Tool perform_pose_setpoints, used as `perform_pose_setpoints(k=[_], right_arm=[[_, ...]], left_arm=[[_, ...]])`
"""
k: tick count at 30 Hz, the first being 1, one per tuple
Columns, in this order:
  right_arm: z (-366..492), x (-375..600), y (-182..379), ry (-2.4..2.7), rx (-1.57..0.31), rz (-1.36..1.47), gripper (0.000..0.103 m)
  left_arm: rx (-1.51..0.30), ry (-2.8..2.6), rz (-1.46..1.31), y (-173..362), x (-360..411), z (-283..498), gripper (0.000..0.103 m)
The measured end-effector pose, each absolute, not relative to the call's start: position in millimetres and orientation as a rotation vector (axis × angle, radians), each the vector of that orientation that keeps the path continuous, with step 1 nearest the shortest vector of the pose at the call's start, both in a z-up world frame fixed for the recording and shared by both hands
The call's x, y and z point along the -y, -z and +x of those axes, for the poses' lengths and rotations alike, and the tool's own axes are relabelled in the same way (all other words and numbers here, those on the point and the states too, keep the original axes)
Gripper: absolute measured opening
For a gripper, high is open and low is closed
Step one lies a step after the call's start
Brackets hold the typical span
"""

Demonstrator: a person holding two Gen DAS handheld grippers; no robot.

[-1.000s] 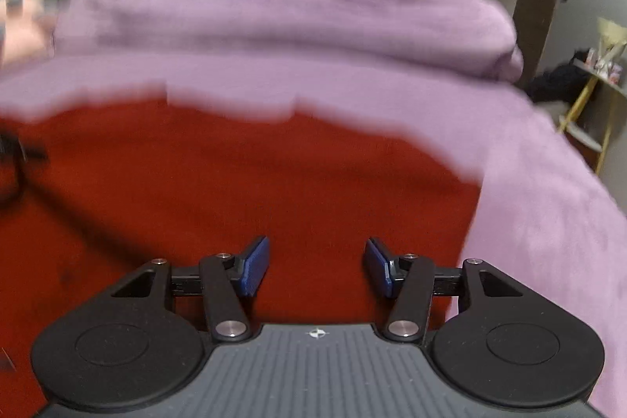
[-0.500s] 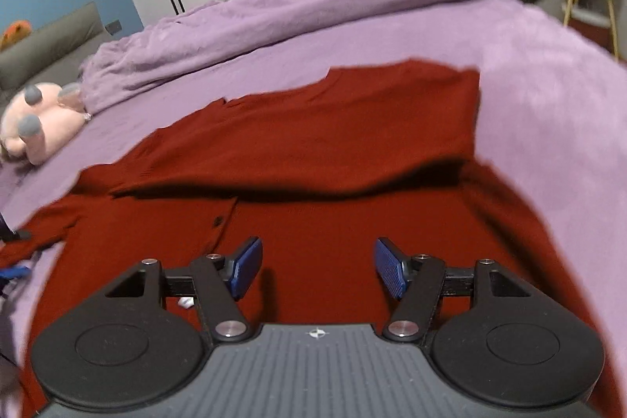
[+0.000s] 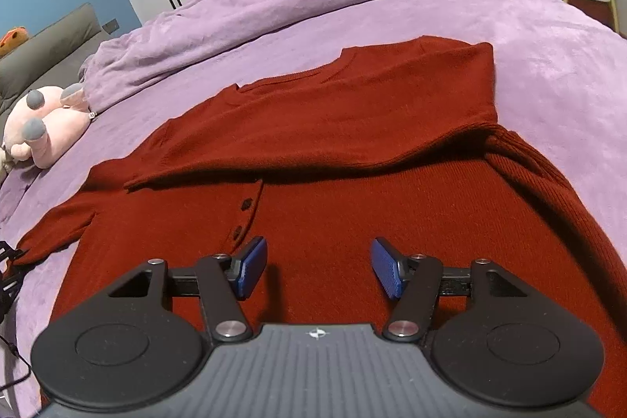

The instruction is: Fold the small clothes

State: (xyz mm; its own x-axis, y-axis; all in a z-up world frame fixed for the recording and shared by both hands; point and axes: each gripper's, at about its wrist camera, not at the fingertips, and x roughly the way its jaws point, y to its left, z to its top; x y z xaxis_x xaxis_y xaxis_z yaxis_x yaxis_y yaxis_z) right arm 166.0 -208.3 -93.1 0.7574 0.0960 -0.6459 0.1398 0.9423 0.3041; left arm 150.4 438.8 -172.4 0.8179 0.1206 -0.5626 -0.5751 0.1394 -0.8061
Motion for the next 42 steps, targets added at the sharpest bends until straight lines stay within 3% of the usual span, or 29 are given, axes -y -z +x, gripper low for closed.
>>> perform_pose_setpoints(k=[5, 11, 13, 14, 15, 19, 31, 39, 42], right_arm=[[167, 214, 92, 0.032, -0.705, 0.361, 0.057], [164, 221, 91, 0.046, -0.686, 0.388, 0.053], [162, 222, 88, 0.043, -0.674, 0.395, 0.053], [161, 223, 86, 0.041, -0.668, 0.394, 0.053], [161, 224, 84, 0.041, -0.665, 0.391, 0.053], [168, 228, 78, -0.005, -0.672, 0.386, 0.053], [259, 148, 61, -0.304, -0.675, 0.441, 0.053], [321, 48, 53, -0.375, -0.709, 0.232, 0.053], [342, 29, 63, -0.367, -0.756, 0.209, 0.044]], left_arm=[[-0.450, -0.416, -0.908, 109, -396, 174, 0.008], [-0.447, -0.002, -0.440, 31, -239, 225, 0.009], [-0.484, 0.105, -0.320, 30, -178, 240, 0.024], [-0.510, 0.155, -0.273, 35, -152, 244, 0.054], [-0.542, 0.178, -0.231, 45, -128, 248, 0.067], [-0.680, 0.136, -0.196, 79, -94, 246, 0.063], [-0.749, -0.221, -0.434, 106, -201, 181, 0.065], [-0.758, -0.306, -0.431, 110, -214, 189, 0.065], [-0.774, -0.324, -0.415, 112, -216, 201, 0.065]])
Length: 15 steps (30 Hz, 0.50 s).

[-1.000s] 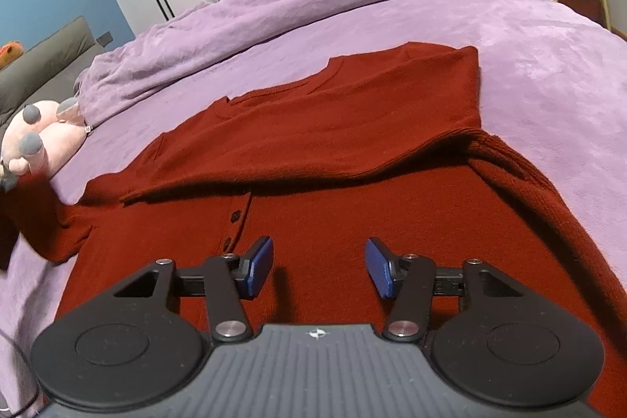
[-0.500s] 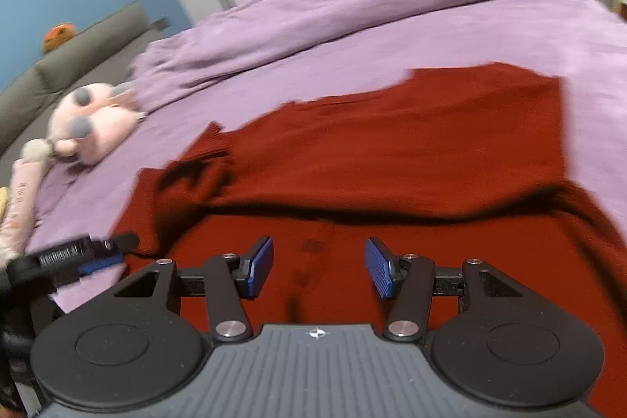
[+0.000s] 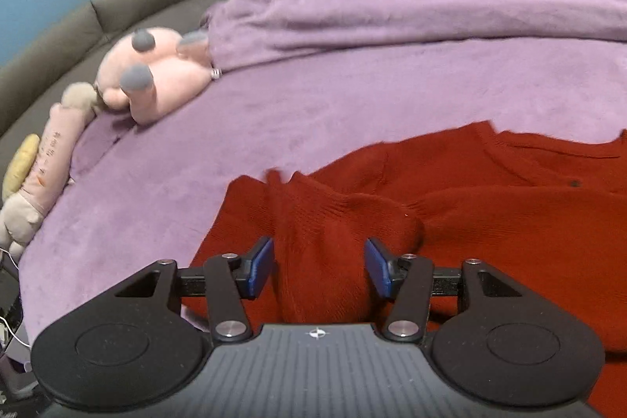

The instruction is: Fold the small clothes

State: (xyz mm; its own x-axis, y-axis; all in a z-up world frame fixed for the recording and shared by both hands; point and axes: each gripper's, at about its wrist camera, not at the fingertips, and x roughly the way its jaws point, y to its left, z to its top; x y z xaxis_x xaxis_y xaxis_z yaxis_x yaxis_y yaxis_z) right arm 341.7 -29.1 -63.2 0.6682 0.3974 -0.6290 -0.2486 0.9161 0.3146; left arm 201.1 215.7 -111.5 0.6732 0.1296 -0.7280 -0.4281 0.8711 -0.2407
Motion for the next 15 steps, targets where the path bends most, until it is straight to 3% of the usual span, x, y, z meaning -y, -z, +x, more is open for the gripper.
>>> perform_pose_setpoints(k=[2, 5, 7, 8, 12, 15], right_arm=[[345, 19, 66, -0.364, -0.755, 0.163, 0.043], [344, 5, 75, -0.371, -0.771, 0.057, 0.033], [345, 1, 84, -0.358, -0.778, -0.008, 0.008], [344, 4, 85, -0.354, -0.771, -0.019, 0.005], [331, 24, 74, -0.319, -0.679, 0.022, 0.000], [308, 71, 55, -0.236, -0.573, 0.204, 0.000]], left_arm=[[-0.780, -0.330, -0.389, 113, -211, 204, 0.065], [-0.782, -0.338, -0.360, 113, -207, 204, 0.065], [-0.786, -0.344, -0.358, 115, -206, 206, 0.065], [-0.787, -0.345, -0.357, 115, -206, 206, 0.065], [-0.793, -0.346, -0.345, 112, -204, 207, 0.065], [-0.786, -0.327, -0.341, 108, -201, 207, 0.065]])
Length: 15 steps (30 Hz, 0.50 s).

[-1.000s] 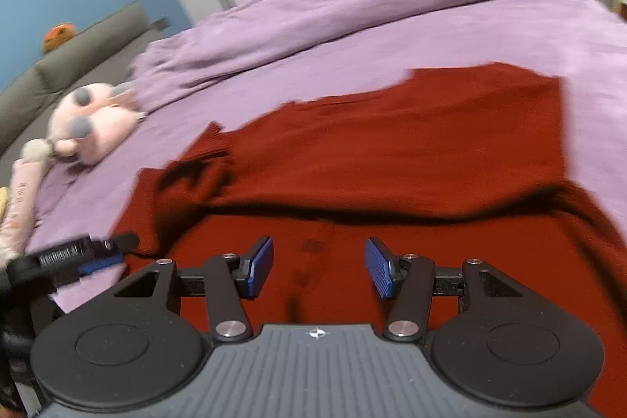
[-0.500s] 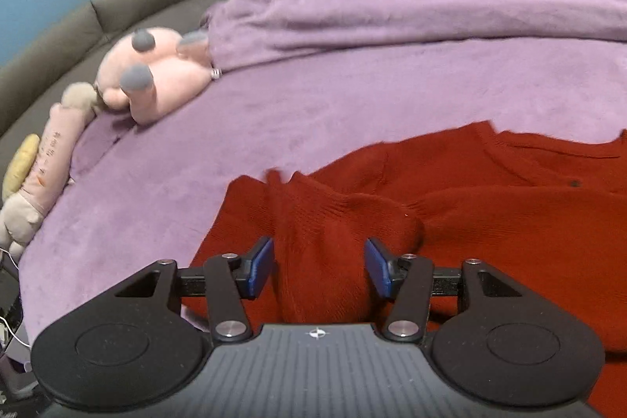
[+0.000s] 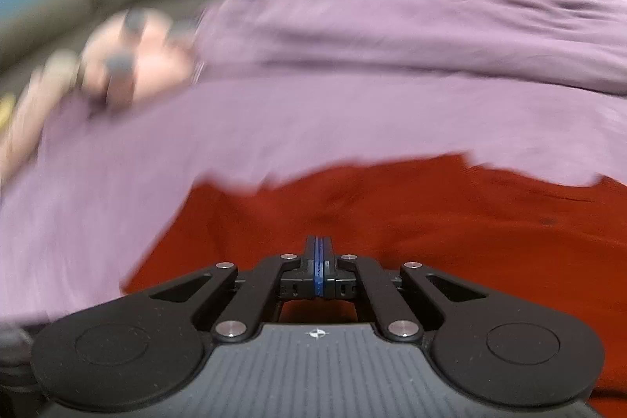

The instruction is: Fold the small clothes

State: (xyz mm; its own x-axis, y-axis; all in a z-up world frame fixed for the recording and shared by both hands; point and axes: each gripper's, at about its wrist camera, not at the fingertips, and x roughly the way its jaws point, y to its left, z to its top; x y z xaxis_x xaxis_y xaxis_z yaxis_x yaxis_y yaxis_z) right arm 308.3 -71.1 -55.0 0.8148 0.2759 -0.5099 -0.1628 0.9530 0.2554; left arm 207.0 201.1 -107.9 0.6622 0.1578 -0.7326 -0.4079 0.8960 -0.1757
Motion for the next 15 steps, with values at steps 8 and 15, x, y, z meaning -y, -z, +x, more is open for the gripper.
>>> perform_pose_setpoints(k=[8, 15], right_arm=[[255, 185, 63, -0.032, -0.578, 0.381, 0.005], [254, 74, 58, -0.359, -0.526, -0.035, 0.037]], left_arm=[[-0.737, -0.284, -0.297, 94, -180, 214, 0.065], [-0.709, -0.393, -0.369, 90, -209, 191, 0.065]])
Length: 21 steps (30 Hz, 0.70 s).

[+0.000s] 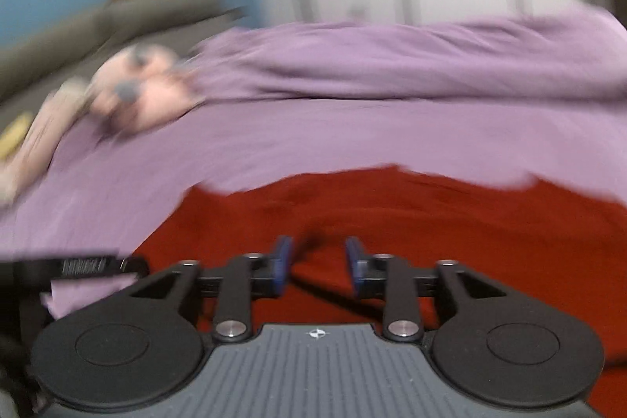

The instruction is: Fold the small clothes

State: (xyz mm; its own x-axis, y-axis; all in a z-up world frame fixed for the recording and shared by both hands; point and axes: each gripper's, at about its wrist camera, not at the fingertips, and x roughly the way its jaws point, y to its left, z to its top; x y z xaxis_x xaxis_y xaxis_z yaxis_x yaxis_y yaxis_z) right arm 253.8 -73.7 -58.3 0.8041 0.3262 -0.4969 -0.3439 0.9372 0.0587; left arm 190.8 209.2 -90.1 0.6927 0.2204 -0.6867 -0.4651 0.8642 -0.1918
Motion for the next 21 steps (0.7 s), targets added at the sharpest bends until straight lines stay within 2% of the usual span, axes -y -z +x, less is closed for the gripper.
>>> perform_pose_setpoints(k=[8, 9, 10, 11, 14, 17, 21], right_arm=[[284, -36, 93, -0.371, -0.547, -0.412, 0.034], [289, -41, 99, -0.356, -0.564, -0.451, 0.026], [297, -46, 105, -0.334, -0.574, -0.489, 0.007], [299, -47, 109, -0.314, -0.572, -0.508, 0.006], [297, -20, 90, -0.250, -0.497, -0.320, 0.006], [278, 58, 59, -0.140, -0.412, 0.083, 0.006], [257, 161, 79, 0.016, -0.430, 0.481, 0.007]], left_arm=[[-0.746, -0.462, -0.386, 101, -247, 180, 0.065], [-0.750, -0.461, -0.391, 102, -248, 181, 0.065], [-0.753, -0.457, -0.391, 103, -248, 182, 0.065], [-0.753, -0.452, -0.386, 103, -247, 182, 0.065], [-0.741, -0.415, -0.347, 99, -238, 183, 0.065], [-0.716, -0.349, -0.324, 91, -220, 185, 0.065], [-0.716, -0.269, -0.275, 89, -188, 200, 0.065]])
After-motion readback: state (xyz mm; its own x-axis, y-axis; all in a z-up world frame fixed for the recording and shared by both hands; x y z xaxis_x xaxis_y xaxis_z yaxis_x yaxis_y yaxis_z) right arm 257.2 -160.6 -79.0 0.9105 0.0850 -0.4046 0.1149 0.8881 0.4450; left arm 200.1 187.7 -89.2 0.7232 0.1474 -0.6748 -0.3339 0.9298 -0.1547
